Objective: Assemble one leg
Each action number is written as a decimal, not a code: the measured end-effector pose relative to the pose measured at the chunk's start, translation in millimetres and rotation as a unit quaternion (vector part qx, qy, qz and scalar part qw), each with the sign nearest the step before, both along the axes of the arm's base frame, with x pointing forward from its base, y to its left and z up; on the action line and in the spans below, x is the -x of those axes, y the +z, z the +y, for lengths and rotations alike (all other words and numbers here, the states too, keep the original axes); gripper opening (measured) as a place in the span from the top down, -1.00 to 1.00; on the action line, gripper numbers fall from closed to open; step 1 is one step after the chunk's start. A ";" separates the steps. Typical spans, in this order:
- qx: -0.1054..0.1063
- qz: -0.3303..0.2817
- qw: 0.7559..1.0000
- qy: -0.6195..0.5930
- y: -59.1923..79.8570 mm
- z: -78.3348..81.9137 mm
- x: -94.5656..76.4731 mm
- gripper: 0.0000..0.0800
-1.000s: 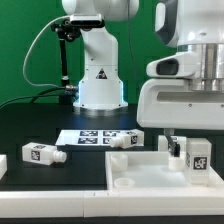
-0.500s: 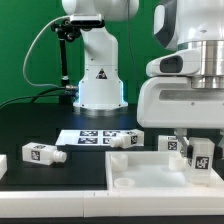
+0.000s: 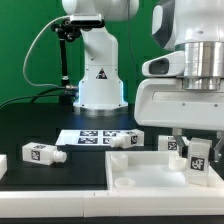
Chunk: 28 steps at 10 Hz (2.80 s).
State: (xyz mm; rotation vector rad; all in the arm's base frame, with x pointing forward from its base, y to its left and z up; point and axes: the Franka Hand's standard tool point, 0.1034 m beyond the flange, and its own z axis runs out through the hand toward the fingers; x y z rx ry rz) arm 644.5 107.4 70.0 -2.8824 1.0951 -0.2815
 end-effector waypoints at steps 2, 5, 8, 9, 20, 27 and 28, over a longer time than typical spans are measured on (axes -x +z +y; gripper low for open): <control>-0.049 0.010 0.984 -0.171 -0.3 -5.6 1.6 0.28; -0.098 0.022 0.934 -0.344 -0.9 -7.9 4.4 0.28; -0.093 0.023 0.942 -0.320 -1.6 -6.6 5.0 0.28; -0.064 0.028 0.981 -0.181 -3.4 -2.2 7.9 -0.12; 0.023 0.010 0.971 0.239 6.6 7.4 3.2 -0.06; -0.069 0.045 0.956 -0.281 3.2 6.5 6.0 0.28; -0.098 0.048 0.917 -0.383 3.5 3.7 4.8 0.28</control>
Offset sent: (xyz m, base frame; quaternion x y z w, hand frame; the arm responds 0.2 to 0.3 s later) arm 0.0284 0.0105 0.0104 0.1088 -0.0410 0.3828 0.9165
